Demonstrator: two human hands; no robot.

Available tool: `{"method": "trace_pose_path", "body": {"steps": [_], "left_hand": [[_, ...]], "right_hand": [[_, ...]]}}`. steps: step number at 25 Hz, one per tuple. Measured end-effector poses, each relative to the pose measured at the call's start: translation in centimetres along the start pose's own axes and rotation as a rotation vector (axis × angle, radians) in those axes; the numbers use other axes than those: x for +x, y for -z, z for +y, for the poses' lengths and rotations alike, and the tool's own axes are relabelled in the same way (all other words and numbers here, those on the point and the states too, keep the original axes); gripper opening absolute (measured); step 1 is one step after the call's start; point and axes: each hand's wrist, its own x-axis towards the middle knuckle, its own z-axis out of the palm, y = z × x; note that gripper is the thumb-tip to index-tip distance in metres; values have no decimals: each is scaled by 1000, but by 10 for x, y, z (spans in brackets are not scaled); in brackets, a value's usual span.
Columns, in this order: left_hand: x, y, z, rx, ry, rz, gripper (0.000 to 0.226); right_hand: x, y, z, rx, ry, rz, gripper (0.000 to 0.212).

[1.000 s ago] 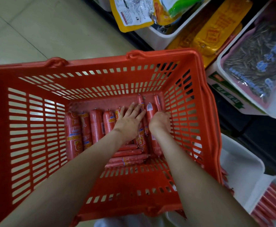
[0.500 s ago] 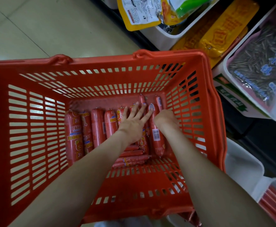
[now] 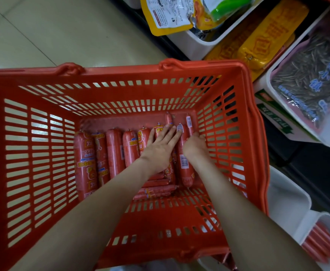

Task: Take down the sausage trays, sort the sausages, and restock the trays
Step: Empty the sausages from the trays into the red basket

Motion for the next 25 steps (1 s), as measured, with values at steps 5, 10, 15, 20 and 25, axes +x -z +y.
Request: {"method": "trace_pose_path", "body": {"steps": [5,10,15,20,25], "left_hand": [[-1,2,-6,141,94,75,68],[-5,1,-26,234,174,41,74],[-7,-3,-27,105,202,11,77],[-5,6,-20,-306,173,50,83],[-5,17,-2,-379,99,94,59]], "right_hand": [[-7,-10,-9,-209,326,308,60],[18,-3,-26,-91,270,134,66],[21,6,-35,124,213,198,60],[-26,15,-40,46,742,259,31],[-43,0,-49,-9,876,223,32]]}}
